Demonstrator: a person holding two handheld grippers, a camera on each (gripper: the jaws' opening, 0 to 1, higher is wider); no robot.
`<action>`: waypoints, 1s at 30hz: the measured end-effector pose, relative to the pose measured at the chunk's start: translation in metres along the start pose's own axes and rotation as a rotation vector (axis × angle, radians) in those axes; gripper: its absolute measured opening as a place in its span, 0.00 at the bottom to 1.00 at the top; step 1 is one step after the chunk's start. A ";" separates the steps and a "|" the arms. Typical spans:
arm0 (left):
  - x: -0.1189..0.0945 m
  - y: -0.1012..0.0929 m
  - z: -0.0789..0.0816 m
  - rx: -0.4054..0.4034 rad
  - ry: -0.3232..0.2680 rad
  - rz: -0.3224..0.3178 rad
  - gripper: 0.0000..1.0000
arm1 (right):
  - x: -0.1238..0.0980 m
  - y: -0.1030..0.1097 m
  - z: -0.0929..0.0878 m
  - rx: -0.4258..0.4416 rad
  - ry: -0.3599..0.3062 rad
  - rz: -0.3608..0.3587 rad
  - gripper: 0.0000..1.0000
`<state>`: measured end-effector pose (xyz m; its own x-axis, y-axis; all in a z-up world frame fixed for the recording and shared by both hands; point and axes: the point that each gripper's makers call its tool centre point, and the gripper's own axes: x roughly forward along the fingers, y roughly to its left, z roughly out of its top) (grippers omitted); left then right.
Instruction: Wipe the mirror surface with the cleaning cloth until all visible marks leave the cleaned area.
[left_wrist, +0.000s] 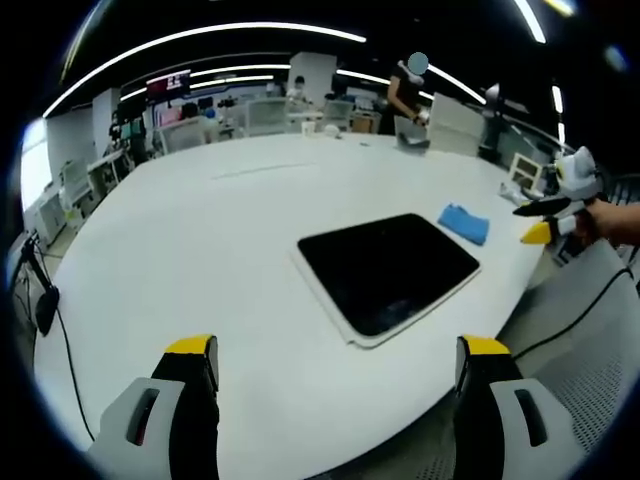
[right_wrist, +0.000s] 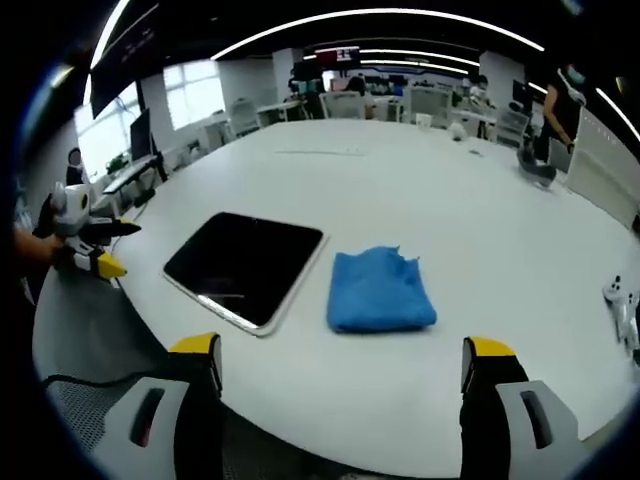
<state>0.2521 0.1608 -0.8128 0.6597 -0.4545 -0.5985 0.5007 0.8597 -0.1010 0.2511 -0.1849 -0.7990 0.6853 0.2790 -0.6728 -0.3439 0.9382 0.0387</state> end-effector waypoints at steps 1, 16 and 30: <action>0.000 0.000 0.000 0.000 -0.001 -0.002 0.99 | -0.005 -0.002 0.008 -0.007 -0.006 0.007 1.00; -0.002 0.003 0.005 -0.004 -0.032 0.012 0.99 | -0.043 -0.014 0.099 -0.129 0.124 0.087 1.00; -0.003 0.003 0.007 -0.021 -0.049 0.007 0.99 | -0.023 -0.011 0.119 -0.130 0.315 0.112 0.91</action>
<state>0.2560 0.1630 -0.8056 0.6900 -0.4593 -0.5594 0.4848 0.8672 -0.1140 0.3158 -0.1774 -0.6962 0.4142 0.2828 -0.8651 -0.4984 0.8658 0.0444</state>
